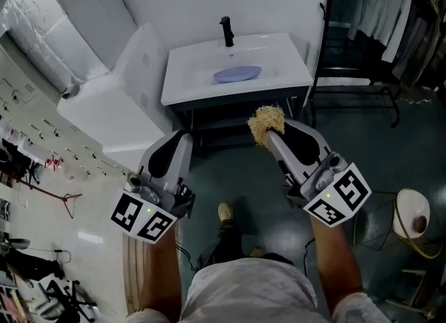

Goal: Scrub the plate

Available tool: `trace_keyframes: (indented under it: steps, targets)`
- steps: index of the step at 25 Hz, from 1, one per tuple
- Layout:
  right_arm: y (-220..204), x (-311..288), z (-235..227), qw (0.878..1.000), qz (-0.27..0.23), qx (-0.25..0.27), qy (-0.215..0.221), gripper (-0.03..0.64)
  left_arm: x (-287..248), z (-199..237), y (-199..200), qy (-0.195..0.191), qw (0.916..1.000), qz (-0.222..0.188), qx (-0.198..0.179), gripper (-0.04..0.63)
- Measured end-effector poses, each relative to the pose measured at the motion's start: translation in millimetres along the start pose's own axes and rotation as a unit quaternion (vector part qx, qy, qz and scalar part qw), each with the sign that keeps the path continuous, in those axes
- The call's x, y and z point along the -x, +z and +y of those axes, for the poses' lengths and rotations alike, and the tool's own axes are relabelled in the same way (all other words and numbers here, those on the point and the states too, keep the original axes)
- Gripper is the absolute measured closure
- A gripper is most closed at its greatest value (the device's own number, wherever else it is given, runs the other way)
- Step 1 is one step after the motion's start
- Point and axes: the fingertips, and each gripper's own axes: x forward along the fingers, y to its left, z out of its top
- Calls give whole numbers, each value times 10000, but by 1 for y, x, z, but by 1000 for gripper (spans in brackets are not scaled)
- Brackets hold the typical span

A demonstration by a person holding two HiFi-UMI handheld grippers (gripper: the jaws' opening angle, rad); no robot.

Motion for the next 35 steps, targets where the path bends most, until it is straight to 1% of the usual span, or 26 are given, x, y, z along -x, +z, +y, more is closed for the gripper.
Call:
trace_keyframes:
  steps: [3, 7, 14, 18, 23, 27, 31, 35]
  targets:
    - [-9, -24, -19, 9999, 63, 96, -52, 554, -19, 29, -7, -63, 10000, -55, 46, 580]
    - [-21, -68, -52, 9995, 170, 191, -187, 554, -49, 83, -15, -106, 9998, -98, 148, 580]
    - [-51, -154, -110, 9977, 322, 260, -529, 554, -103, 186, -35, -296, 9991, 111, 278, 580]
    - [-65, -194, -135, 9961, 407, 376, -686, 554, -133, 231, -46, -474, 9982, 235, 292, 580]
    - [-80, -224, -160, 9941, 536, 438, -835, 554, -161, 271, -67, -590, 9967, 414, 384, 580]
    - [-87, -237, -180, 9929, 618, 449, -917, 554, -179, 291, -78, -622, 9957, 512, 465, 580]
    - [-96, -249, -203, 9921, 684, 453, -954, 554, -196, 309, -88, -593, 9950, 627, 506, 580]
    - [-108, -264, -230, 9921, 745, 421, -915, 554, -216, 327, -103, -539, 9939, 825, 489, 580]
